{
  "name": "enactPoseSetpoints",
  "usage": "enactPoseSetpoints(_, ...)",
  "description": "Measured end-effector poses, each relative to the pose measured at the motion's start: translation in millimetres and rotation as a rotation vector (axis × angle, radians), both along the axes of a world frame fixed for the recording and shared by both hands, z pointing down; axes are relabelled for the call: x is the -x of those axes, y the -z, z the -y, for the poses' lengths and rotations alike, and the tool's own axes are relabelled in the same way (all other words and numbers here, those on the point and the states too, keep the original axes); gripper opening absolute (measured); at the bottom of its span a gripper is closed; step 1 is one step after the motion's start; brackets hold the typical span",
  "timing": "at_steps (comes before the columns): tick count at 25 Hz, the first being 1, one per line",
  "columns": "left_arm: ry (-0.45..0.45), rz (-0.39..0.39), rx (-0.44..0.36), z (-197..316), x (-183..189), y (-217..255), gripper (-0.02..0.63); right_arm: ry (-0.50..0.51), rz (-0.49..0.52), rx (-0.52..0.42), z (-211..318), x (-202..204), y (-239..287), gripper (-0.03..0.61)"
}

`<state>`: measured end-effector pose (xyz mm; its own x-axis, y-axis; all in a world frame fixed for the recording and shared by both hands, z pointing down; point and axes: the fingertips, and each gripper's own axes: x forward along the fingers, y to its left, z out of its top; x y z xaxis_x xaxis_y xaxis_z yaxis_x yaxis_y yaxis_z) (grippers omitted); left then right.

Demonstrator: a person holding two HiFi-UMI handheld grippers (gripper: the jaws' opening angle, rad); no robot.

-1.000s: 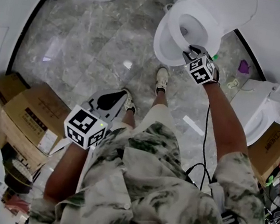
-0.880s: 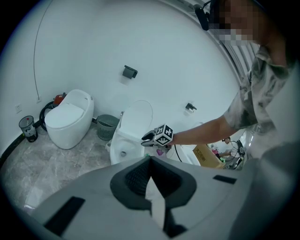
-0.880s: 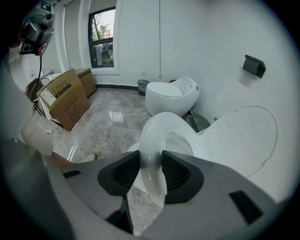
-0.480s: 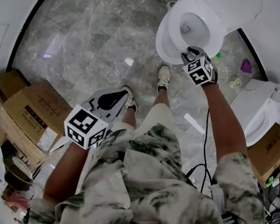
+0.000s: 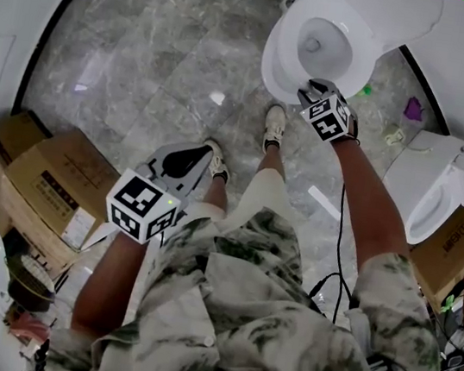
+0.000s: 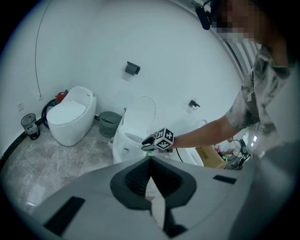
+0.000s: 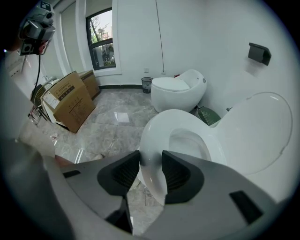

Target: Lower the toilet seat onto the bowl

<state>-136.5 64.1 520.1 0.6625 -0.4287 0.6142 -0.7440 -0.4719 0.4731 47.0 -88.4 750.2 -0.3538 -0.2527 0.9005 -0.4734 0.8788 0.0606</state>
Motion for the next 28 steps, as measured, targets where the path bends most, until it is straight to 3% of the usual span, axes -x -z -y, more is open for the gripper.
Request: enactPoseSetpoints(28,-0.098,0.012,0.068,36,-51,-61,0.023,0.014,0.021,0.059,-20,12,-74,0.156)
